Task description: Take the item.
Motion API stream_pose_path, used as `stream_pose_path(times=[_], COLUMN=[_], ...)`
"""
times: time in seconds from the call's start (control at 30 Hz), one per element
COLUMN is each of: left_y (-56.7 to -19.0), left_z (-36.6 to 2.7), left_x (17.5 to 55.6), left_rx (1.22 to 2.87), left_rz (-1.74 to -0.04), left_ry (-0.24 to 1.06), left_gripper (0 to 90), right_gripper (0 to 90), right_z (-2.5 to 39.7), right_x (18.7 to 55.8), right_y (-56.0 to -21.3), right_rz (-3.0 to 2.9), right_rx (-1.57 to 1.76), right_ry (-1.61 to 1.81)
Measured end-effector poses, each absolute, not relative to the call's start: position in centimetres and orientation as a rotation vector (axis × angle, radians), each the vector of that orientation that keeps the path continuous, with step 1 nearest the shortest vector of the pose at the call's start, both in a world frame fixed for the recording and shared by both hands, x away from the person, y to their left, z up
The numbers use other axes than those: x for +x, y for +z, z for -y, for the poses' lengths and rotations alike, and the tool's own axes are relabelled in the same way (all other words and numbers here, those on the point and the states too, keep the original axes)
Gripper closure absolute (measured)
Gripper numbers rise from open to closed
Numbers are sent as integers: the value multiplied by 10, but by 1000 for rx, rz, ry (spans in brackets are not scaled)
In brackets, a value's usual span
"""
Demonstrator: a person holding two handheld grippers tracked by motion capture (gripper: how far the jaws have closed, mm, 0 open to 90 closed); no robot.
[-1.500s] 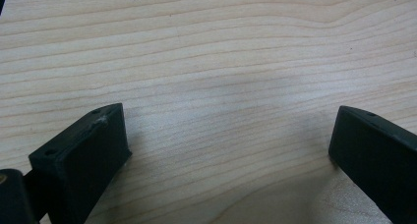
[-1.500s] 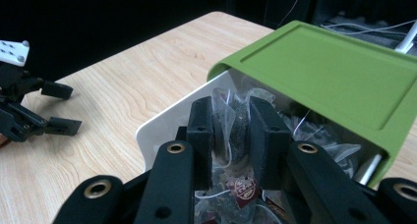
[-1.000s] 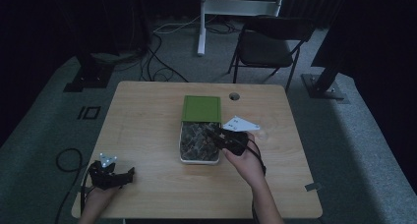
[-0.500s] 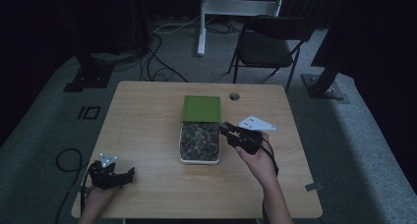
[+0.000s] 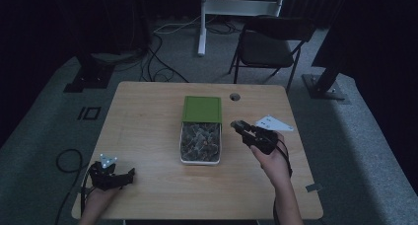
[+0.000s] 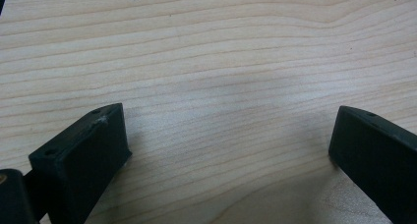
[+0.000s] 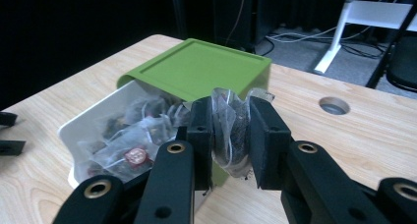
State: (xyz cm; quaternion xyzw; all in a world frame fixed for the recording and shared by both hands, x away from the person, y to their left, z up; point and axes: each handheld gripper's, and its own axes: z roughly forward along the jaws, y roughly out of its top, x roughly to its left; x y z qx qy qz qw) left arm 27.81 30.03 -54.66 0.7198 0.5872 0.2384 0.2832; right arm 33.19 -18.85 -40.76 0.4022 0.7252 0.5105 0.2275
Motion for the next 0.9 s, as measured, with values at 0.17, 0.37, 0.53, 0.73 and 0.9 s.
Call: stream_pose_path(times=[0.17, 0.37, 0.53, 0.73, 0.9], left_y=[-547, -547, -547, -547, -547], left_z=[-300, -300, -300, -300, -300], left_x=[278, 278, 278, 278, 278], left_rx=[1926, 1925, 1926, 1923, 1926], left_rz=[-1572, -1572, -1572, -1574, -1573], left_ry=[638, 638, 638, 637, 637], left_gripper=[19, 19, 19, 19, 19], right_gripper=[734, 733, 733, 732, 732], right_z=[200, 214, 227, 244, 256], right_x=[333, 335, 337, 340, 344], right_y=[-409, -409, -410, -411, -410], right_rz=[-1978, -1950, -1925, -1889, -1864], right_rx=[1129, 1146, 1163, 1192, 1219], right_ry=[1393, 1369, 1345, 1310, 1286])
